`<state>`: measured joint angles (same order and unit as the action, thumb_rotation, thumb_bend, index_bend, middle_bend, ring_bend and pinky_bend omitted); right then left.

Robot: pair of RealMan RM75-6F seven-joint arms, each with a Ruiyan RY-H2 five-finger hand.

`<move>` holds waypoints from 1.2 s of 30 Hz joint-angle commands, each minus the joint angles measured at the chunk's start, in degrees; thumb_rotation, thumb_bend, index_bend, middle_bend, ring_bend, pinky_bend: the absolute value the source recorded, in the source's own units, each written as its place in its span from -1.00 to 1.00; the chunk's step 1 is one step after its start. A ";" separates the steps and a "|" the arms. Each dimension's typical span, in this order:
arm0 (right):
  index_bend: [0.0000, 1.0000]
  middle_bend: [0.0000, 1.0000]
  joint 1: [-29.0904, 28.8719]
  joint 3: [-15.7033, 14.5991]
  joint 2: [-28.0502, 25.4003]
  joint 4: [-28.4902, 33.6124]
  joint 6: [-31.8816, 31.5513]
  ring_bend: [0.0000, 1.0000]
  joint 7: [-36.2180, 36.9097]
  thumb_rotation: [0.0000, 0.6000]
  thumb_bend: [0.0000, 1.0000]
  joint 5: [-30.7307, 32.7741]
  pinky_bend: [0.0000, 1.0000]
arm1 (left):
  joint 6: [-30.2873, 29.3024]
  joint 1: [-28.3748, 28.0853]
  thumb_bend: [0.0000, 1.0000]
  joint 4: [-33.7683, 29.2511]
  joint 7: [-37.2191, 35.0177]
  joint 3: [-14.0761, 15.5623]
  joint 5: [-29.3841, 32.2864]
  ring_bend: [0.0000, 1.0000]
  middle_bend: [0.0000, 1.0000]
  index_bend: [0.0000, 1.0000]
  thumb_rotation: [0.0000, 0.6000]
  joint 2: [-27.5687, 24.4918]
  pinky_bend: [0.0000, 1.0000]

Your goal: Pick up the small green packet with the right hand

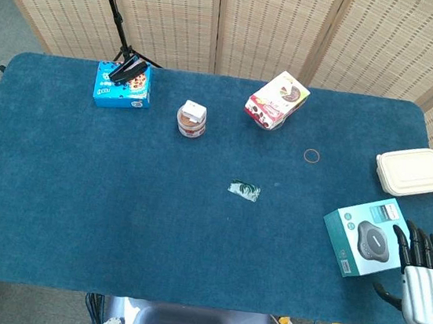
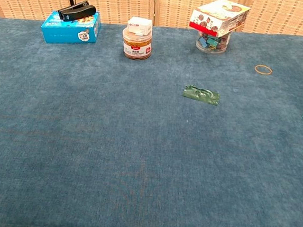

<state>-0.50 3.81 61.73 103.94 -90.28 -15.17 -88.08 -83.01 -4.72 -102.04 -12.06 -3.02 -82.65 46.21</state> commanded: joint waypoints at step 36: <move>-0.85 -1.00 -28.84 7.31 11.72 -6.74 34.27 -1.00 -3.19 1.00 -1.00 5.22 -1.00 | 0.60 -0.40 -0.84 0.12 2.07 0.03 -0.46 -1.00 -1.00 -1.00 1.00 1.69 -1.00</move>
<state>-27.33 10.36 71.38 99.29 -58.24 -17.56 -84.59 -82.45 -5.10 -101.90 -10.04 -2.97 -83.17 47.86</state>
